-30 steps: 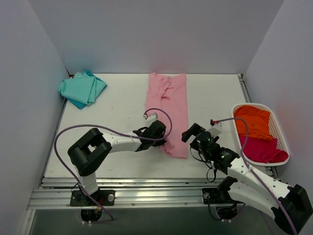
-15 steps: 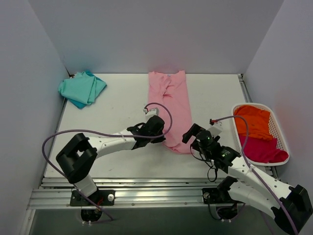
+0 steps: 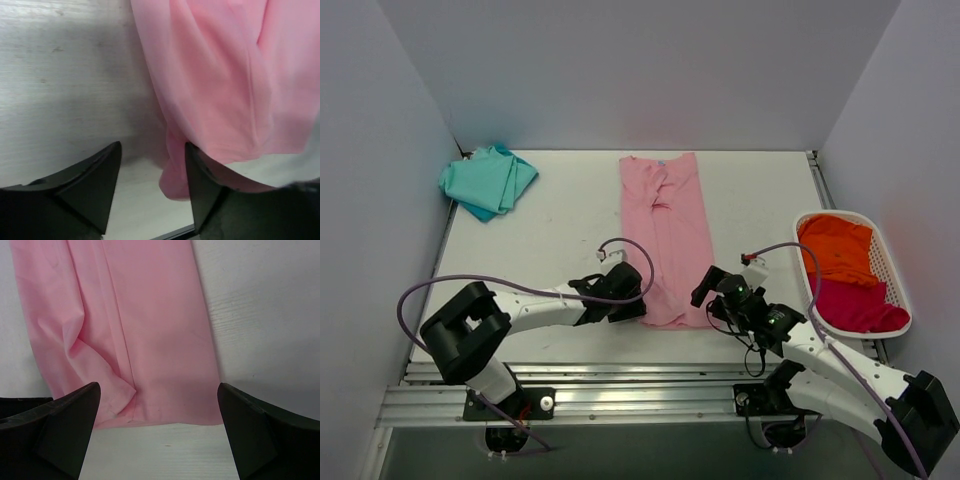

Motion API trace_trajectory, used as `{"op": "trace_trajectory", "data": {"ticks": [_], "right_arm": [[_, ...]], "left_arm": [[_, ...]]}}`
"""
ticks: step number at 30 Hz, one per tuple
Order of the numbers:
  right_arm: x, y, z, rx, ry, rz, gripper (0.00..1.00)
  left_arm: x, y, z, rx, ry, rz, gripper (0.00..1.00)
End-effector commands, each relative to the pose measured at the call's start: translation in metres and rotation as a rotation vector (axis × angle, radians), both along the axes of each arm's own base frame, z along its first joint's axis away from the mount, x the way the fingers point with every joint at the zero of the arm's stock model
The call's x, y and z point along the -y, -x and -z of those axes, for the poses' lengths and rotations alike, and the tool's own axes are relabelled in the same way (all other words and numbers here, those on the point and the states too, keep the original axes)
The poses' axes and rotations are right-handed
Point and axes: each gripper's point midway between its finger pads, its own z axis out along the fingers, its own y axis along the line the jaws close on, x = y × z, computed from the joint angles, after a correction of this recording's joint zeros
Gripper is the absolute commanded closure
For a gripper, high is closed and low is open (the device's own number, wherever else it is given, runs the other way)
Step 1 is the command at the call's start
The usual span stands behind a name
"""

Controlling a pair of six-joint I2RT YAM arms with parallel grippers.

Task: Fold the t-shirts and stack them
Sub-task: Fold the tshirt

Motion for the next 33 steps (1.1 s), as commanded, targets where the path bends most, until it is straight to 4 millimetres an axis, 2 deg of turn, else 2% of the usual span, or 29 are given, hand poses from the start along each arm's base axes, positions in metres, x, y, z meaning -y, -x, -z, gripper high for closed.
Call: {"op": "trace_trajectory", "data": {"ticks": [1,3,6,8,11,12,14,15,17,18,20,22,24,25,27,28,29,31,32,33], "right_arm": [[0.005,0.005,0.008,-0.031,0.041,0.001,0.01],[0.004,0.004,0.009,-0.026,0.031,0.005,0.0],[0.003,0.005,0.014,-0.031,0.028,0.006,0.0],[0.005,0.005,0.017,-0.039,0.037,0.013,0.0],[0.007,0.005,0.019,-0.043,0.051,0.02,0.0],[0.008,0.005,0.019,-0.042,0.053,0.022,0.0],[0.011,0.004,0.019,-0.039,0.065,0.029,0.0],[0.011,0.003,0.018,-0.037,0.069,0.032,0.0],[0.011,0.001,0.016,-0.031,0.074,0.035,0.0],[0.011,0.001,0.017,-0.033,0.078,0.036,0.0],[0.009,-0.002,0.016,-0.027,0.079,0.033,0.0],[0.007,-0.005,0.015,-0.022,0.08,0.031,0.0],[0.007,-0.006,0.019,-0.028,0.093,0.028,0.0],[0.005,-0.008,0.019,-0.025,0.09,0.026,0.0],[0.002,-0.009,0.023,-0.037,0.094,0.017,0.0],[0.0,-0.011,0.023,-0.035,0.087,0.016,0.0],[-0.001,-0.009,0.028,-0.053,0.097,0.008,0.0],[-0.004,-0.012,0.031,-0.055,0.094,0.006,0.0],[-0.005,-0.013,0.032,-0.057,0.093,0.004,0.0],[-0.005,-0.013,0.033,-0.058,0.094,0.004,0.0]], "left_arm": [[-0.008,0.026,0.034,-0.116,-0.029,-0.007,0.34],[-0.001,0.028,0.035,-0.112,0.021,-0.015,0.23],[-0.002,0.031,0.034,-0.093,0.025,-0.016,0.21],[-0.009,0.026,0.022,-0.066,-0.009,-0.037,0.21],[-0.019,0.016,-0.005,-0.004,-0.041,-0.065,0.24],[-0.021,0.013,-0.021,0.026,-0.022,-0.076,0.25],[-0.032,0.011,-0.035,0.057,-0.045,-0.099,0.26],[-0.031,0.008,-0.057,0.093,-0.006,-0.108,0.26],[-0.037,0.009,-0.073,0.123,0.008,-0.116,0.26],[-0.04,0.007,-0.089,0.162,0.042,-0.125,0.26],[-0.042,0.005,-0.101,0.2,0.071,-0.135,0.26],[-0.04,0.0,-0.106,0.236,0.11,-0.121,0.24],[-0.033,0.0,-0.094,0.227,0.107,-0.086,0.23],[-0.025,-0.006,-0.096,0.249,0.126,-0.068,0.23],[-0.015,-0.008,-0.073,0.222,0.097,-0.042,0.24],[-0.006,-0.014,-0.073,0.242,0.115,-0.034,0.24],[-0.002,-0.016,-0.057,0.223,0.091,-0.024,0.26],[0.013,-0.022,-0.049,0.223,0.125,-0.005,0.27],[0.021,-0.025,-0.038,0.216,0.128,0.001,0.27],[0.031,-0.027,-0.038,0.214,0.161,0.013,0.28]]}}
